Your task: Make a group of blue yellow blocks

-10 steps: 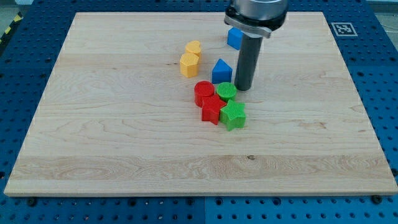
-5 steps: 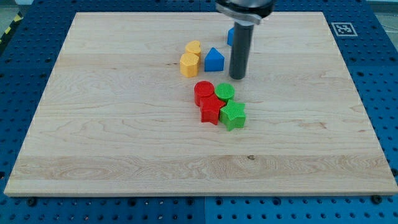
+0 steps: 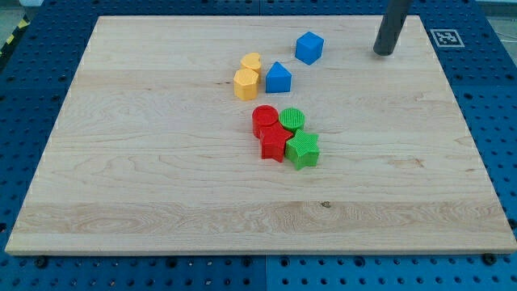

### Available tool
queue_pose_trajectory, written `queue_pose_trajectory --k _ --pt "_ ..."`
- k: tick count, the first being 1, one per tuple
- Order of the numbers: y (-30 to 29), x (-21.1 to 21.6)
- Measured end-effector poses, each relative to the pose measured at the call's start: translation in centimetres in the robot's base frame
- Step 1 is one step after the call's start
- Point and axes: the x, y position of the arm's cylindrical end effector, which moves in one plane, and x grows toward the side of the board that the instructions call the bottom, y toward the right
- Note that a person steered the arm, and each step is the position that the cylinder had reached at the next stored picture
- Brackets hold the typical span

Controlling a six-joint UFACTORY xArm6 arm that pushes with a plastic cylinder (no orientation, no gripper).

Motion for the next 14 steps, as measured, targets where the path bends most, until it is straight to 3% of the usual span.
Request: queue_pose_trajectory --k 2,5,14 --pt "-2.2 -0.8" --pt "-12.2 0.6" --pt "-16.8 2.7"
